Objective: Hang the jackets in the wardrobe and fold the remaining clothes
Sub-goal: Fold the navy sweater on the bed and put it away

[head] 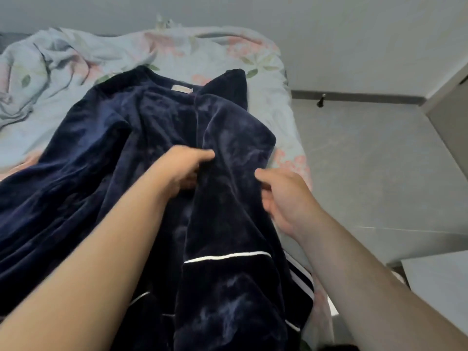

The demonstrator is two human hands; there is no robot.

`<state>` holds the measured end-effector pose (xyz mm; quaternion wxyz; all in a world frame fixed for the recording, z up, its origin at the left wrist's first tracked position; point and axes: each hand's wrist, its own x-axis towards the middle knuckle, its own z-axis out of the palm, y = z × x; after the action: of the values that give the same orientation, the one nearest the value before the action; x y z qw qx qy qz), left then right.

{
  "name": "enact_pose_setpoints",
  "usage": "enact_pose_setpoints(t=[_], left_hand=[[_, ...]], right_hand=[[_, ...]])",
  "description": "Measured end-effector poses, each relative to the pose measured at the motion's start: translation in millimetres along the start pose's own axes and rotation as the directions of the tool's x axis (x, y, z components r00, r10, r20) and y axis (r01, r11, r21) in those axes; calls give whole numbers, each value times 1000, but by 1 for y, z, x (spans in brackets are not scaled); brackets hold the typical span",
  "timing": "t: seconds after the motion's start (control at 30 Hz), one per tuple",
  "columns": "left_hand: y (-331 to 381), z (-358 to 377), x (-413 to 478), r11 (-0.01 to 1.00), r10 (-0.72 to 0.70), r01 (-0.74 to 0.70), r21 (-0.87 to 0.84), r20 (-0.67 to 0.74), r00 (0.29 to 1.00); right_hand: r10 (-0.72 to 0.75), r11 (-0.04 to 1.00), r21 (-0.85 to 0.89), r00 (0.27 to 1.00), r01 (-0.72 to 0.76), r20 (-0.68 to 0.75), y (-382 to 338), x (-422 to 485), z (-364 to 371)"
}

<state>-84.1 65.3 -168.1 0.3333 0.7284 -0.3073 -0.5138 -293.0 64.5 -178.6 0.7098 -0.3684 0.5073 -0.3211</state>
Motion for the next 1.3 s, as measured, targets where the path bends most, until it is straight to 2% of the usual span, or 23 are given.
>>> enact_pose_setpoints(t=[0.07,0.13,0.17,0.23,0.3,0.37,0.4,0.47,0.5,0.53,0.57,0.6,0.63,0.67,0.73,0.8,0.87,0.97,1.03,1.1,1.2,1.23,1.3], left_hand=[[-24,4,-36,989,-34,23,146,73,997],[-41,7,-65,980,-50,8,200,206,977],[-49,5,-72,986,-26,-17,167,253,967],[-57,-2,-82,999,4,9,-53,243,970],[-61,-9,-89,974,6,28,-227,146,989],[-67,-12,-99,996,56,-57,-70,-13,998],[-72,-12,-107,996,78,-76,40,-44,996],[-81,-11,-128,978,92,-88,191,-12,996],[-86,-15,-139,940,122,-112,321,-11,992],[-91,-20,-153,833,183,-148,533,-12,983],[-98,-26,-165,658,267,-178,731,-6,964],[-107,-32,-178,507,354,-208,837,17,935],[-116,-35,-189,417,398,-252,873,74,914],[-127,-37,-199,381,396,-308,872,147,906],[-149,-36,-216,388,406,-440,810,278,871],[-163,-37,-227,433,476,-506,746,288,831],[-167,-40,-236,513,561,-540,667,215,799],[-166,-45,-254,647,603,-554,523,93,792],[-162,-52,-267,665,634,-547,508,2,773],[-156,-71,-275,647,687,-530,548,-116,717],[-147,-121,-273,590,781,-446,673,-334,528],[-145,-142,-268,621,760,-378,687,-411,503],[-146,-184,-255,731,615,-141,667,-556,558]], right_hand=[[30,987,-157,995,-16,90,10,-27,0],[-15,930,-362,991,64,136,16,-44,1],[-37,887,-450,989,98,142,17,-49,2],[-66,821,-562,994,101,82,21,-50,3],[-133,854,-512,990,88,-51,23,-47,3],[-183,937,-333,961,106,-209,23,-48,1],[-193,942,-319,942,100,-275,24,-52,-1],[-187,892,-453,919,11,-347,29,-68,-5],[-169,836,-546,922,-53,-349,31,-82,-5],[-122,784,-610,935,-115,-333,34,-98,-3],[-41,754,-636,954,-166,-298,38,-114,-1],[42,751,-628,965,-202,-260,41,-128,2],[92,755,-620,971,-214,-222,45,-141,4],[100,749,-633,977,-197,-186,49,-149,7],[49,696,-703,986,-148,-160,55,-159,11],[-12,602,-787,983,-139,-183,53,-163,13],[-40,638,-758,978,-134,-207,43,-165,2],[-85,726,-681,969,-100,-234,23,-173,-38],[-64,723,-677,963,-137,-262,15,-181,-66],[1,679,-704,958,-210,-285,15,-188,-82],[81,575,-774,959,-266,-270,25,-191,-80],[82,568,-779,960,-266,-268,26,-189,-73],[-6,558,-791,952,-250,-305,23,-186,-54]])
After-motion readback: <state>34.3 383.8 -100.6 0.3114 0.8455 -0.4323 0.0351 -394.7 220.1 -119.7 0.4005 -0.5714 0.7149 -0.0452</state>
